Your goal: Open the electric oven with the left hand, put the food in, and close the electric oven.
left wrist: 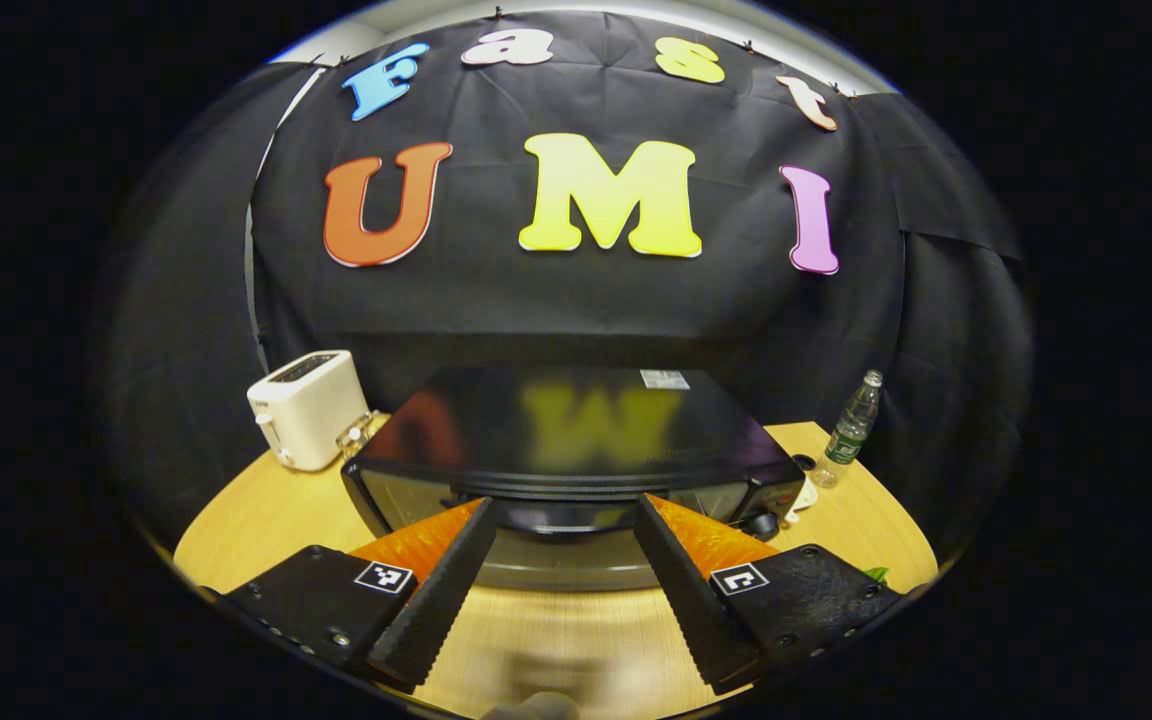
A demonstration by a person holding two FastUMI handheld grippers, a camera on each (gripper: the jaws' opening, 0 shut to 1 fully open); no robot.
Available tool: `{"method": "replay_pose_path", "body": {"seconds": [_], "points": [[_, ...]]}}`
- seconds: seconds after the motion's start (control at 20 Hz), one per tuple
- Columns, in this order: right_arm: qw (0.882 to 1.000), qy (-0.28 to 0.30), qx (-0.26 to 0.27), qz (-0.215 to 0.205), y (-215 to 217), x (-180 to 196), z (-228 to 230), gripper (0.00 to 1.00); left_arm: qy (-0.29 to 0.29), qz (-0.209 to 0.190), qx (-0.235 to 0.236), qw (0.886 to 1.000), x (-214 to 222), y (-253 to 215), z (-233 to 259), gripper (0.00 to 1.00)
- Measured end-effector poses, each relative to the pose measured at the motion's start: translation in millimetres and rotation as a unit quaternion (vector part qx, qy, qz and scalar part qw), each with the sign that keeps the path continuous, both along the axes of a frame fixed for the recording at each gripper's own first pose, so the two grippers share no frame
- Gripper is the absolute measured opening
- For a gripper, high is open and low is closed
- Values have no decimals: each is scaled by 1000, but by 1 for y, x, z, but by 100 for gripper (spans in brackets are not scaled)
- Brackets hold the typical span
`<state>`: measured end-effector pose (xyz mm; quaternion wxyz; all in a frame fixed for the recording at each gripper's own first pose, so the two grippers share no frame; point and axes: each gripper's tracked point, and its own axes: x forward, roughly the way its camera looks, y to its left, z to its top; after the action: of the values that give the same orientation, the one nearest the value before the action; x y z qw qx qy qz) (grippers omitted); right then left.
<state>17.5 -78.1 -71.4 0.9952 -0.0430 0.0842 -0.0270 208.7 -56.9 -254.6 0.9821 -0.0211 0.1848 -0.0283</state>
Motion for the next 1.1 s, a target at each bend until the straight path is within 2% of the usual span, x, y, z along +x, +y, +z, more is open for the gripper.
{"method": "replay_pose_path", "body": {"seconds": [0.05, 0.1, 0.2, 0.35, 0.4, 0.45, 0.7, 1.1], "points": [[1000, 2, 0, 0, -1, 2, -1, 100, -3, -2, 3, 1000, 6, 1, 2, 92], [1000, 5, 1, -3, -2, 3, -4, 95, 3, -1, 3, 1000, 10, 1, 1, 92], [1000, 8, 4, -5, -2, 5, -6, 95, 5, -1, 5, 1000, 19, 2, 1, 92], [1000, 11, 5, -4, -5, 7, -8, 95, 40, 3, -1, 999, 20, 1, -18, 92], [1000, 12, 4, -4, -5, 9, -9, 95, 37, 3, 7, 999, 20, 1, -20, 82], [1000, 13, 0, -4, -5, 10, -10, 95, 39, -1, 15, 999, 20, 1, -20, 95], [1000, 14, 0, 8, 0, 12, -13, 95, 42, -11, 20, 999, 8, 0, -21, 97], [1000, 19, 4, 20, 10, 7, -24, 95, 46, -13, 22, 999, -38, -1, -30, 96]]}}
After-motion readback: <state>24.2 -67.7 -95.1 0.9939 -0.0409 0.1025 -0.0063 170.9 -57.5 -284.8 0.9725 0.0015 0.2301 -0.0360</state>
